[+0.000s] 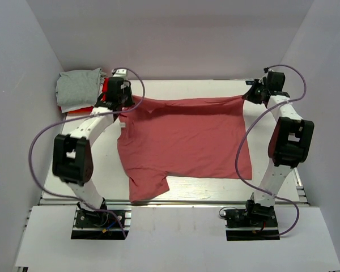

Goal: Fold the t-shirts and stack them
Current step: Fold the flattened tshirt in 1/3 of the way

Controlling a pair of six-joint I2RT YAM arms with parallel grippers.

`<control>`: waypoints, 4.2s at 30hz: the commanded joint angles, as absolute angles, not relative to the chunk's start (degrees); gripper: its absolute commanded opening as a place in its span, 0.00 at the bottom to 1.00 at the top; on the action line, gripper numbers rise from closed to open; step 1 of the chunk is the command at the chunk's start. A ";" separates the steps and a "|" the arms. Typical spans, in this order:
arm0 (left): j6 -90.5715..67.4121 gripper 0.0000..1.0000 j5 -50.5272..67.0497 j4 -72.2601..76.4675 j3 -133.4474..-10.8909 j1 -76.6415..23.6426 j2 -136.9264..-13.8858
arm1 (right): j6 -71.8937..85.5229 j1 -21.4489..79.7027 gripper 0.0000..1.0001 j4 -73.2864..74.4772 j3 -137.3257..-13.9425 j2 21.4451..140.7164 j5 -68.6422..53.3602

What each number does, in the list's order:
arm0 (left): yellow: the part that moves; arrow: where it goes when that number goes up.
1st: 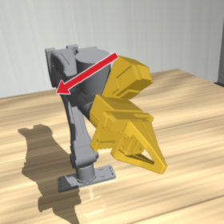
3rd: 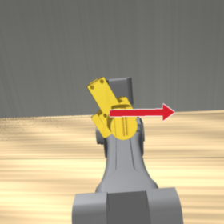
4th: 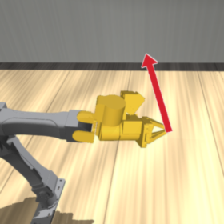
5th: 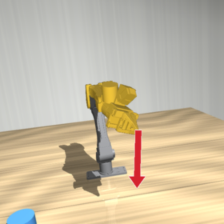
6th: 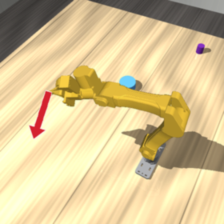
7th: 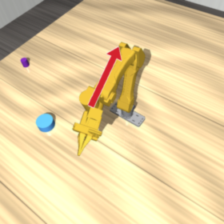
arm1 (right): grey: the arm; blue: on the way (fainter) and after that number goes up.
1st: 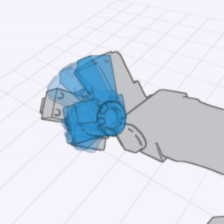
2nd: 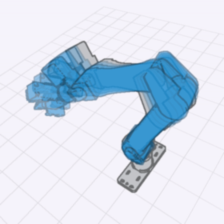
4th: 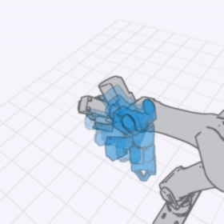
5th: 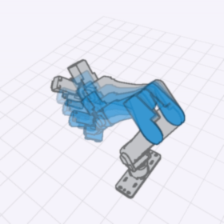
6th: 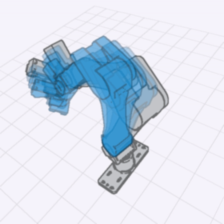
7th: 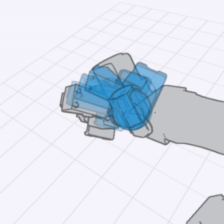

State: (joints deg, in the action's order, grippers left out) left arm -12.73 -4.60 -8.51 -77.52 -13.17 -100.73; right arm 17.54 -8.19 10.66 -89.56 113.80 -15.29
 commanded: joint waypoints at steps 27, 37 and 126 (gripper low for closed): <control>-28.92 0.00 9.66 -16.35 -40.52 -14.06 -77.60 | 14.06 -8.70 0.00 18.20 -73.75 103.80 -10.20; -26.02 1.00 7.48 -28.20 -46.65 -14.06 -78.13 | 14.85 -8.88 0.78 18.28 -73.29 102.40 -7.30; -36.21 0.65 3.34 -24.27 -33.13 -8.96 -71.18 | 21.45 -4.04 0.90 14.76 -50.71 74.89 -3.61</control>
